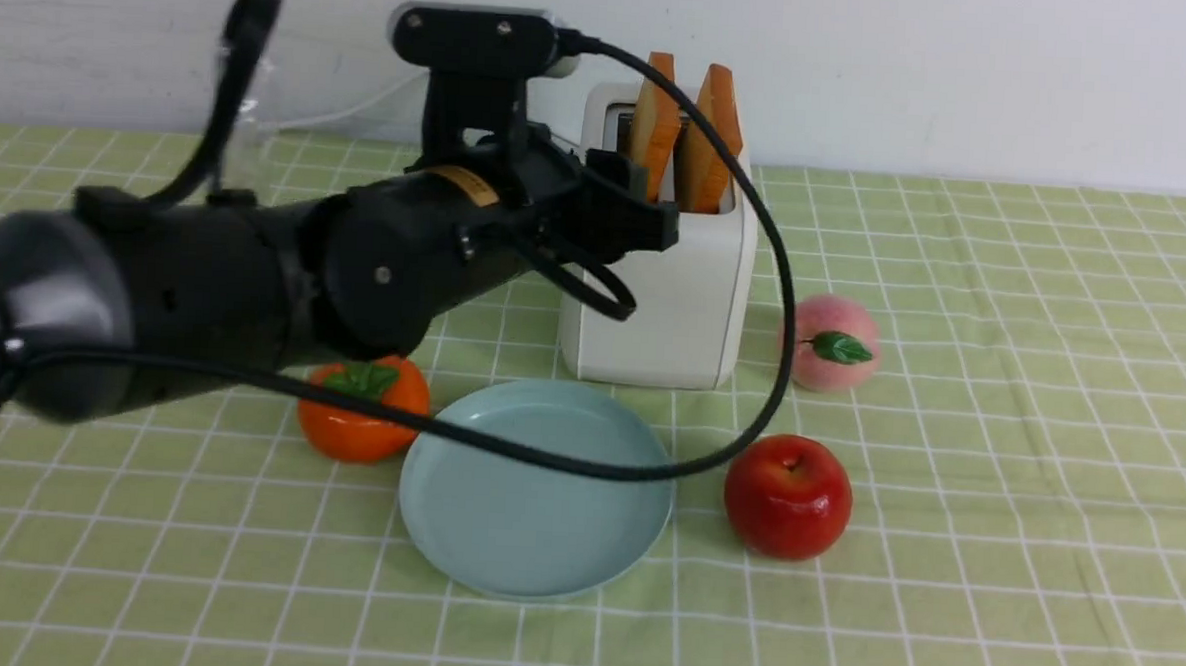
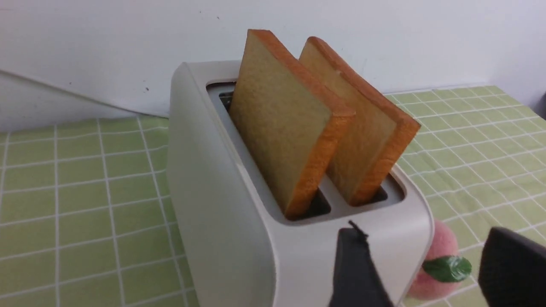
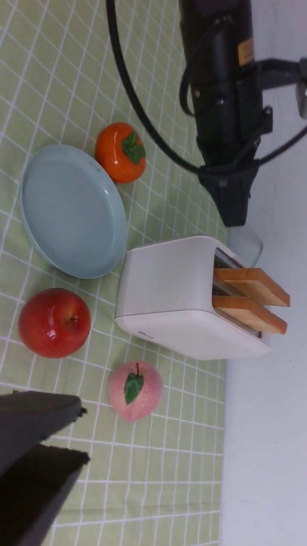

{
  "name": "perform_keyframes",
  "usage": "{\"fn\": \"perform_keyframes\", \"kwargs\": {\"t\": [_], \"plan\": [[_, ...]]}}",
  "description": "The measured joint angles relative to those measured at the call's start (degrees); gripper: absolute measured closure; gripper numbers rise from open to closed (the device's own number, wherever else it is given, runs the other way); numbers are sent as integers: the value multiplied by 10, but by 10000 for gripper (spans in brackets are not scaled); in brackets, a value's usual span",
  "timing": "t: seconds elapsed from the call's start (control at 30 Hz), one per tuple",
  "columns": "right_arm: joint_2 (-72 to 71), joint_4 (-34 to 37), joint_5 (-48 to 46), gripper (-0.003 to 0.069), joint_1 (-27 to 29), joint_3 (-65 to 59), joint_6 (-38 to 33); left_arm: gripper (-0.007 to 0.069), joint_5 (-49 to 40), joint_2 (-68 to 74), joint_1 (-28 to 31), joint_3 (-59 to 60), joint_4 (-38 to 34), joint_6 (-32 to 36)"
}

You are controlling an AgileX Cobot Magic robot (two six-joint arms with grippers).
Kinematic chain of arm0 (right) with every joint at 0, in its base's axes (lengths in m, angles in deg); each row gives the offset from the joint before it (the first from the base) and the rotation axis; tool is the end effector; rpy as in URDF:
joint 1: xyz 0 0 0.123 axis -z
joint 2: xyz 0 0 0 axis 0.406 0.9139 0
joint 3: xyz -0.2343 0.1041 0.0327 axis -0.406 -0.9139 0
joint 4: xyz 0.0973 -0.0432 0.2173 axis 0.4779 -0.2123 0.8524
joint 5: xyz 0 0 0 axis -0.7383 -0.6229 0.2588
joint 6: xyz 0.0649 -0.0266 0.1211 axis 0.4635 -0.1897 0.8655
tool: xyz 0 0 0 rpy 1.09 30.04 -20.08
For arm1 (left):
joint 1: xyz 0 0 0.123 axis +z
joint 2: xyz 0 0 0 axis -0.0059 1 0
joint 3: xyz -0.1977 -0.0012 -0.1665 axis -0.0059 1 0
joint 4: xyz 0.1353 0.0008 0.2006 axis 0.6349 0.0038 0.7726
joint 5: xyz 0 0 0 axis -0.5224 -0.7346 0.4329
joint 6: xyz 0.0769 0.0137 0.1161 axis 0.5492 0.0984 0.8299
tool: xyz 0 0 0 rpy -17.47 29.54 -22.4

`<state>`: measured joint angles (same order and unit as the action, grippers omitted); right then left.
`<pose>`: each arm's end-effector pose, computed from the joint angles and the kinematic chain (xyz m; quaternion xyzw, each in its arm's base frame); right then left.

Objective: Take toasted bread from bread machine on green coffee tablecloth place on plate.
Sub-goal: 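Reach for a toast slice standing in the toaster with the left gripper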

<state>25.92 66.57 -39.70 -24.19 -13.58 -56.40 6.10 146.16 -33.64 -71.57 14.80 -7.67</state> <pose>0.1305 0.0523 0.3351 -0.0701 0.7744 0.1868 0.6004 0.3741 -0.2265 0.2665 0.1059 0.7667 -0.2029 0.5999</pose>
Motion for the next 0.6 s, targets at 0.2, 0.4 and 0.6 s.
{"fn": "perform_keyframes", "kwargs": {"t": [0.2,0.4,0.6], "plan": [[0,0,5,522,0,0,-8,186,19,77,0,-73,19,0],[0,2,13,519,0,0,-16,201,60,128,0,-119,20,5],[0,3,5,517,0,0,-18,204,102,180,0,-165,20,43]]}}
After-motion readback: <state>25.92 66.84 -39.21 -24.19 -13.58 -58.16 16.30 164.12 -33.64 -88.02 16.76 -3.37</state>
